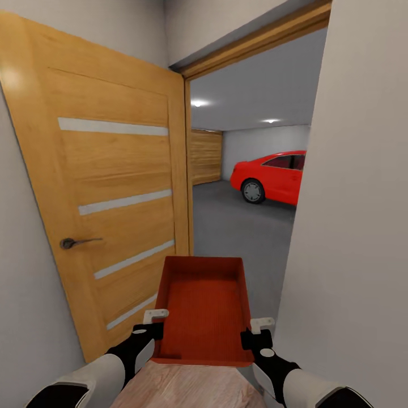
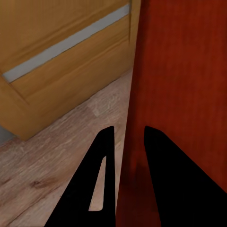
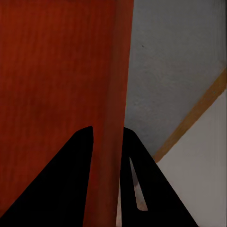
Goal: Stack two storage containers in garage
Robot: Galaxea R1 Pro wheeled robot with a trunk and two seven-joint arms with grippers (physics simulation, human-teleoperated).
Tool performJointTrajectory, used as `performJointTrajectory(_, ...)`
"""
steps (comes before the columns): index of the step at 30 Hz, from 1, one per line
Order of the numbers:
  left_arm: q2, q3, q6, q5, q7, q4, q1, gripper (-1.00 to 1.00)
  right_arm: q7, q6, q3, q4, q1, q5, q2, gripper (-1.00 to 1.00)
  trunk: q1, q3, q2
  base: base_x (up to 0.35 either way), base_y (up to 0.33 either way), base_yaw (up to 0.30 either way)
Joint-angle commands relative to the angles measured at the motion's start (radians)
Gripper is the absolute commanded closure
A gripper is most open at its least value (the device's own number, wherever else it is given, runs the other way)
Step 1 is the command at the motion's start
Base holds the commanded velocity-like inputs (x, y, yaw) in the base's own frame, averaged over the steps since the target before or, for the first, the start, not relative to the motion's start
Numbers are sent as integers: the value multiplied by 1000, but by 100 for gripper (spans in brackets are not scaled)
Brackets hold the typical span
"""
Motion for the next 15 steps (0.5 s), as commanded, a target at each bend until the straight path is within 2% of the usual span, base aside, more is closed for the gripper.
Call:
performJointTrajectory(1,1,8,3,-13,10,-4,0,100,0,0,-76,-1,-2,1,1,100,1,-2,-2,279,220,-68)
performJointTrajectory(10,1,8,3,-13,10,-4,0,100,0,1,-76,0,-2,1,1,100,1,-2,-2,279,220,-21)
performJointTrajectory(15,1,8,3,-13,7,-4,0,100,0,1,-76,0,-2,1,1,100,1,-2,-2,280,220,-192)
